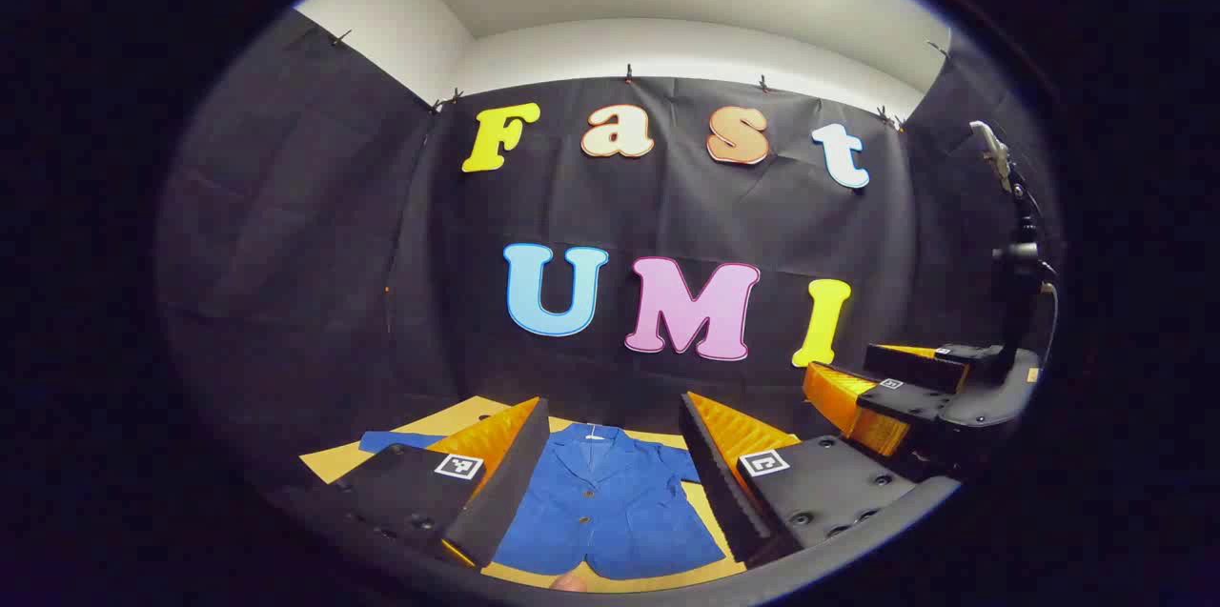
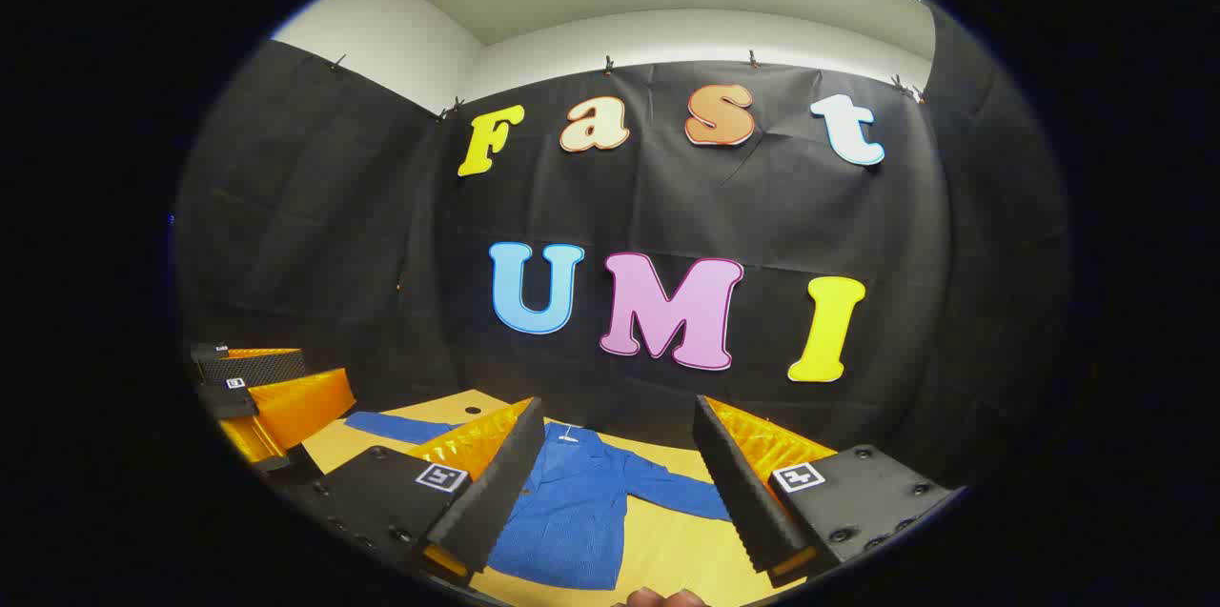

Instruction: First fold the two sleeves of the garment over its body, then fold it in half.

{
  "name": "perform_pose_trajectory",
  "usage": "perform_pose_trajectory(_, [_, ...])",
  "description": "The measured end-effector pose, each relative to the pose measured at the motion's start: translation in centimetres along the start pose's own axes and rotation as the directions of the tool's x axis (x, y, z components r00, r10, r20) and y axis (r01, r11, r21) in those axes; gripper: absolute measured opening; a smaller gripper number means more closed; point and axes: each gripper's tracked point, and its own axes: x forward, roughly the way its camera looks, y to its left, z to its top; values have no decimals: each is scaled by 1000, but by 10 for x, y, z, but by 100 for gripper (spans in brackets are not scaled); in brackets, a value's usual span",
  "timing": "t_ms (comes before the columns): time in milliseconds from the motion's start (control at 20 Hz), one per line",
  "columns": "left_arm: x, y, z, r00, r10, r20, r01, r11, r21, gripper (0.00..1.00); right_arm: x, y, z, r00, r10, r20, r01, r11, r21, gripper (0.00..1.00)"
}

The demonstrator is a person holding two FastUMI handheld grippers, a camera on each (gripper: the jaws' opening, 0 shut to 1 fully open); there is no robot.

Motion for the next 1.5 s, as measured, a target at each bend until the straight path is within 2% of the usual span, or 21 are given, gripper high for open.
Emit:
perform_pose_trajectory(50, [-1,2,5,1000,7,14,-6,999,-33,80,1,1,2,1000,4,9,-4,1000,2,100])
perform_pose_trajectory(100, [-2,3,8,1000,5,24,-3,997,-72,80,2,2,3,1000,10,14,-11,1000,2,93])
perform_pose_trajectory(150, [-1,6,11,999,7,31,-4,994,-111,81,2,2,4,1000,16,19,-16,1000,-1,100])
perform_pose_trajectory(300, [-2,28,14,998,60,32,-54,984,-170,80,5,6,4,999,37,31,-37,999,-10,100])
perform_pose_trajectory(350, [-3,38,13,996,89,28,-83,984,-156,80,5,7,4,998,43,34,-42,999,-14,93])
perform_pose_trajectory(400, [-4,44,13,993,113,29,-109,985,-132,80,4,8,5,998,48,39,-47,999,-19,100])
perform_pose_trajectory(450, [-5,48,14,991,132,29,-128,986,-107,81,3,9,7,998,53,47,-52,998,-25,100])
perform_pose_trajectory(500, [-6,50,16,989,142,35,-138,986,-89,80,3,10,8,997,57,52,-55,998,-30,93])
perform_pose_trajectory(550, [-8,49,20,989,144,43,-140,987,-79,82,2,11,7,997,61,57,-59,998,-33,93])
perform_pose_trajectory(850, [-17,42,33,986,140,90,-138,990,-25,82,-3,13,8,996,73,60,-72,997,-26,93])
perform_pose_trajectory(1100, [-19,34,33,989,120,92,-115,992,-56,82,-9,9,10,996,69,64,-67,997,-25,93])
perform_pose_trajectory(1500, [-27,24,39,988,108,111,-102,993,-53,82,-13,-2,12,996,51,68,-50,999,-11,92])
